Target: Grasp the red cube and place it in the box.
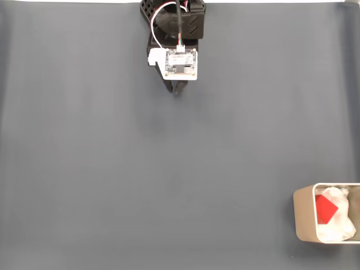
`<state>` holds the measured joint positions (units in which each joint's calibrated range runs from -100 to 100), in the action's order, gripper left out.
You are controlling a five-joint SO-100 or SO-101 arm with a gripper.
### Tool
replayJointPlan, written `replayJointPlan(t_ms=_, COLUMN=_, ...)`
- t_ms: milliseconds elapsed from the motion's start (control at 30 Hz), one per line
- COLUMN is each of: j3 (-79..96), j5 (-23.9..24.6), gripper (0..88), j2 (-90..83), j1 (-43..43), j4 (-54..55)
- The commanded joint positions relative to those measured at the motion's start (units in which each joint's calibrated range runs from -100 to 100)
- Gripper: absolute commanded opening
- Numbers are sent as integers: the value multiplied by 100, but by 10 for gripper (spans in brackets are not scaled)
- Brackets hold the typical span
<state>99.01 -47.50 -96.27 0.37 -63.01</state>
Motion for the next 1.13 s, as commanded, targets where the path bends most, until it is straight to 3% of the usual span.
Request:
replayJointPlan(t_ms=0, j3=81, j5=68, gripper=0, j2=-261, j1=-51, j4=-675)
replayJointPlan(t_ms=133, j3=81, j5=-24, gripper=0, j2=-365, j1=-58, j4=-1248)
replayJointPlan(t_ms=1100, j3=81, j5=-122, gripper=6, j2=-365, j1=-137, j4=-1281)
